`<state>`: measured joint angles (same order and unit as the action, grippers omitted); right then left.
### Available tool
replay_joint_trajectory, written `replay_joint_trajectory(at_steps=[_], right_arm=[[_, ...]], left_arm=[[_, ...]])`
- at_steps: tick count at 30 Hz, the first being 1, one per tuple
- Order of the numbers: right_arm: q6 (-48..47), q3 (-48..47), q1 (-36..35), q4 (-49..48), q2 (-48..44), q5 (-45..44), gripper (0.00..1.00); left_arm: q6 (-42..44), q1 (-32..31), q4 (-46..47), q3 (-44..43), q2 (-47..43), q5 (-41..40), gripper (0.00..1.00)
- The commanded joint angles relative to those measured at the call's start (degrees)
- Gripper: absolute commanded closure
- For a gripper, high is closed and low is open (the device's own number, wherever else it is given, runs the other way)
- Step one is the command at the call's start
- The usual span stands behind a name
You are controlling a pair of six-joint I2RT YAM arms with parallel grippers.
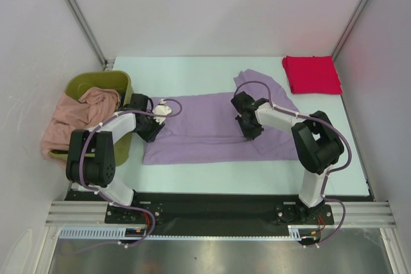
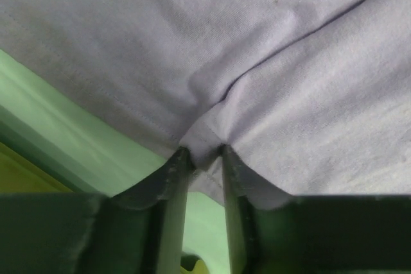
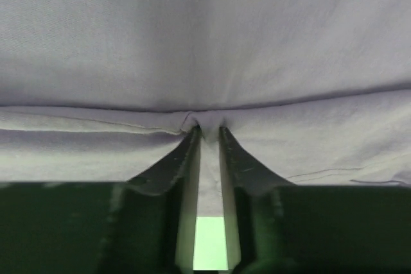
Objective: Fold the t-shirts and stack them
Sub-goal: Fold the tshirt
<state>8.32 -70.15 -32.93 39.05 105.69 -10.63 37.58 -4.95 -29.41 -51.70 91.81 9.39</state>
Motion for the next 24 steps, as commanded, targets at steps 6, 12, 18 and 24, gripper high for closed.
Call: replay_joint_trajectory(at_steps=[6, 12, 18, 24], right_arm=[[-0.2, -3.4, -0.5, 0.2, 0.7, -3.6, 0.94], [-0.2, -5.2, -0.5, 0.3, 0.7, -3.2, 1.0], [0.8, -6.8, -0.2, 0.2, 1.3, -5.1, 1.0], [2.3, -6.8, 0.6, -1.3, 2.2, -5.0, 1.0]], left_arm=[[-2.1, 0.3, 0.9, -1.0, -5.0, 0.8, 0.53], [-3.1, 0.3, 1.6, -1.6, -3.9, 4.0, 0.6], [-3.1, 0.4, 2.1, -1.1, -1.7, 3.8, 0.79], [-4.7, 0.4, 3.5, -0.6, -4.2, 0.3, 0.99]])
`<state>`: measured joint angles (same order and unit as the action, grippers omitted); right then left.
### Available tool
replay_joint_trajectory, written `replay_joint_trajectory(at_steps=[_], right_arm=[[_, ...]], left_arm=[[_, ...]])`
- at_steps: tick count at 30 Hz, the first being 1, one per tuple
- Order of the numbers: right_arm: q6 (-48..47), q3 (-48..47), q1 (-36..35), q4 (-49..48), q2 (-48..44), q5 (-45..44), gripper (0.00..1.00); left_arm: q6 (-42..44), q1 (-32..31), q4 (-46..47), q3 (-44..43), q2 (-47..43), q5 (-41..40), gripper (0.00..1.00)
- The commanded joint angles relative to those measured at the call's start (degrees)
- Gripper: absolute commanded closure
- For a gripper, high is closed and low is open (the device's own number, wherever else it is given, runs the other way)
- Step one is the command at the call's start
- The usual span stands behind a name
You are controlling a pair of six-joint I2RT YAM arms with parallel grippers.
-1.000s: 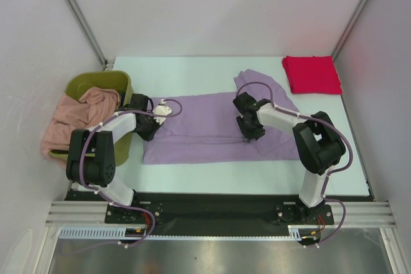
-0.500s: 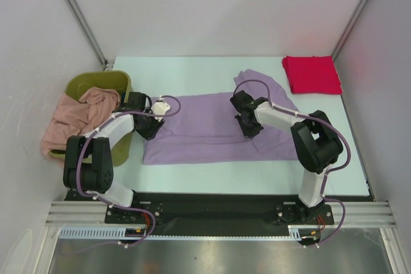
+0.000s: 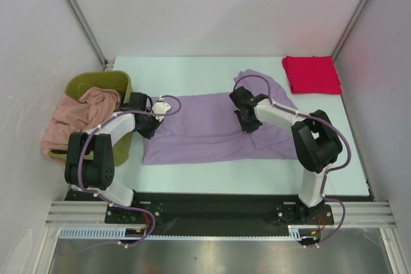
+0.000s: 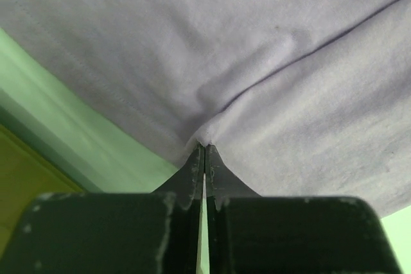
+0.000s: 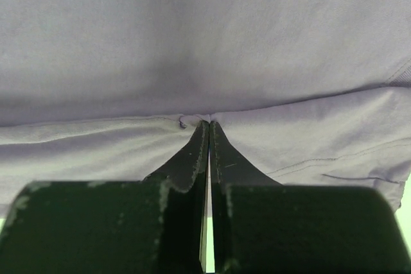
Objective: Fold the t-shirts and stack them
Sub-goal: Fold the tshirt
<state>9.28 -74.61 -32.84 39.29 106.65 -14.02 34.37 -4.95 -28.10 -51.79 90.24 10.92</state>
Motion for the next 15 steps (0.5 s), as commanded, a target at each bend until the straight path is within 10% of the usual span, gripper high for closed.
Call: replay_joint_trajectory(at_steps=[1, 7, 11, 15], right_arm=[[1.4, -2.2, 0.6, -1.8, 1.4, -1.5, 1.0], [1.4, -1.3, 0.9, -2.7, 1.6, 0.0, 0.98], [1.9, -1.1, 1.3, -3.3, 0.5, 1.9, 0.72], [4.4, -0.8, 3.5, -2.2, -3.7, 2.5, 0.51]], left_arm=[[-1.8, 0.6, 2.6, -0.1, -3.0, -2.5, 1.0], [-3.0, 2.0, 5.1, 3.9, -3.7, -8.4, 1.0], [-3.2, 2.1, 5.1, 4.4, -3.1, -7.6, 0.99], [-3.3, 2.0, 3.7, 3.3, -3.6, -7.7, 0.56]])
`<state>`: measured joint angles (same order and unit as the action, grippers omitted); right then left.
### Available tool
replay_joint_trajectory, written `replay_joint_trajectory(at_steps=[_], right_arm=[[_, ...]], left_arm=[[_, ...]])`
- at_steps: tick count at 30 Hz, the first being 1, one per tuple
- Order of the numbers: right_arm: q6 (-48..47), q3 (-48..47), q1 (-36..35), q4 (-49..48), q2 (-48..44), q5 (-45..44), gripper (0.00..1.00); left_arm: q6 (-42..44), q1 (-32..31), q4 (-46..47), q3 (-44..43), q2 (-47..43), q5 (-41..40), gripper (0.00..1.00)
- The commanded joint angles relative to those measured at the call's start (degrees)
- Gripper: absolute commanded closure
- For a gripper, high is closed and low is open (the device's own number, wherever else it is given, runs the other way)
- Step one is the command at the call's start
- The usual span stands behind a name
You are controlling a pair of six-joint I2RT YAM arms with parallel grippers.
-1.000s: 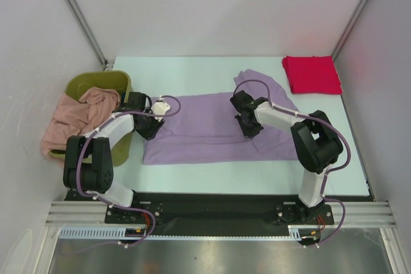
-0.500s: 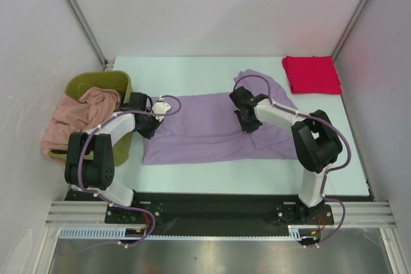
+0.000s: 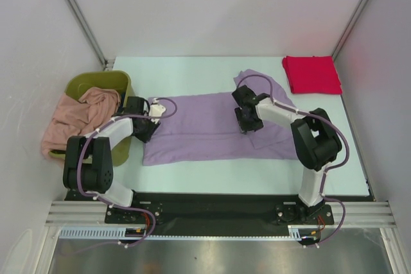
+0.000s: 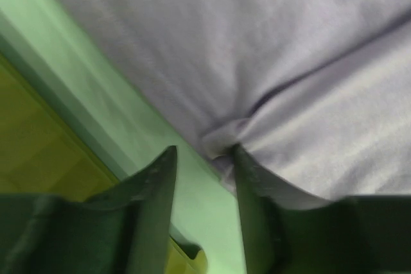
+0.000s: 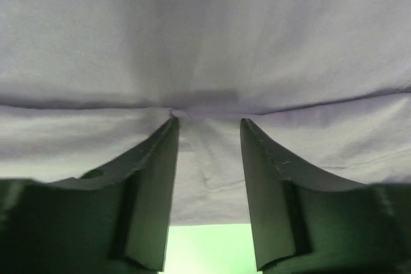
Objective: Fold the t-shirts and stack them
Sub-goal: Fold the tshirt
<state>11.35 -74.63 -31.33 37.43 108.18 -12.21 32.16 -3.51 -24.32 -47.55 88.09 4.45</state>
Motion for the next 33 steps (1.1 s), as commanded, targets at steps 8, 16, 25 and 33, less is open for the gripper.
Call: replay_joint_trajectory(at_steps=[8, 16, 25, 33], right_arm=[[19.7, 17.8, 25.0, 2.7, -28.0, 2.5, 0.5], [23.7, 34.4, 40.8, -1.0, -39.0, 8.7, 0.52], [24.8, 39.4, 44.1, -5.9, -35.6, 9.1, 0.53], [24.9, 42.7, 53.9, -5.4, -41.7, 11.7, 1.0]], left_arm=[[2.7, -2.0, -3.8, -0.4, -15.1, 8.0, 0.42], [11.5, -10.5, -6.3, 11.7, -18.0, 1.8, 0.41], [12.0, -14.0, -1.2, 18.8, -14.0, -3.5, 0.37], [9.7, -14.9, -3.6, 20.1, -14.4, -0.2, 1.0]])
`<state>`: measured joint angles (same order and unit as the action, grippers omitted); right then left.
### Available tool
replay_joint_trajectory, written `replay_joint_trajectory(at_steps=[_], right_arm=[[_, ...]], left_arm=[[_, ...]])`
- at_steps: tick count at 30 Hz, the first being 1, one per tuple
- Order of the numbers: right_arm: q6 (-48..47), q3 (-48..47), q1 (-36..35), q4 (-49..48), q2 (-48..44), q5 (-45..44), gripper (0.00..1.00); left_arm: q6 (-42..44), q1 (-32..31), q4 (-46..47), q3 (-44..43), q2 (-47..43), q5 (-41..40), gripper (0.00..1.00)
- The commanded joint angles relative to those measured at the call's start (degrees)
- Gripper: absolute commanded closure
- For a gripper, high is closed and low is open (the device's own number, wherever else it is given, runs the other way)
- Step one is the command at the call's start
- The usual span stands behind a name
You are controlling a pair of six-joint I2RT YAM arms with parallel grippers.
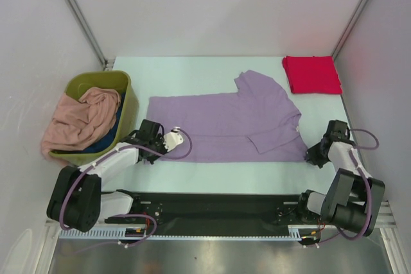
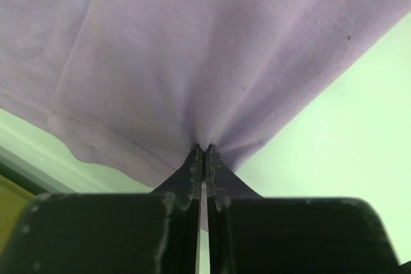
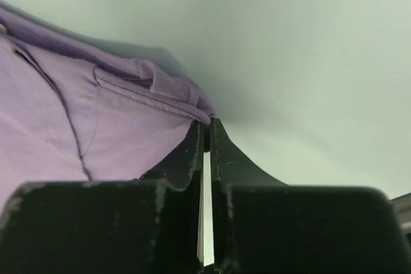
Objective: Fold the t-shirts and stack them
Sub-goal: Fold the tshirt
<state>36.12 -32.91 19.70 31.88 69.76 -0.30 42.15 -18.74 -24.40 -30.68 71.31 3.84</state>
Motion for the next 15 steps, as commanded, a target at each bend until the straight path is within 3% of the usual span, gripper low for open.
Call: replay_joint_trajectory(at_steps=[1, 7, 11, 15], right_arm=[[0.0, 1.0, 3.5, 1.4, -4.2, -0.2, 1.0], [6.5, 1.2, 5.8, 8.3, -11.6, 4.0, 1.0], [9.8, 0.7, 7.9, 14.9, -18.9, -2.0, 1.0], [14.1, -0.8, 10.0, 20.4, -22.5, -8.7, 1.0]], left_arm=[[-0.3, 0.3, -4.7, 2.9, 1.7, 2.8, 1.0], [1.8, 0.1, -15.0, -0.3, -4.3, 9.3, 1.0], [6.1, 0.1, -25.2, -3.0, -7.2, 14.3, 0.99], [11.8, 0.1, -30.1, -3.6, -8.5, 13.9, 0.99]])
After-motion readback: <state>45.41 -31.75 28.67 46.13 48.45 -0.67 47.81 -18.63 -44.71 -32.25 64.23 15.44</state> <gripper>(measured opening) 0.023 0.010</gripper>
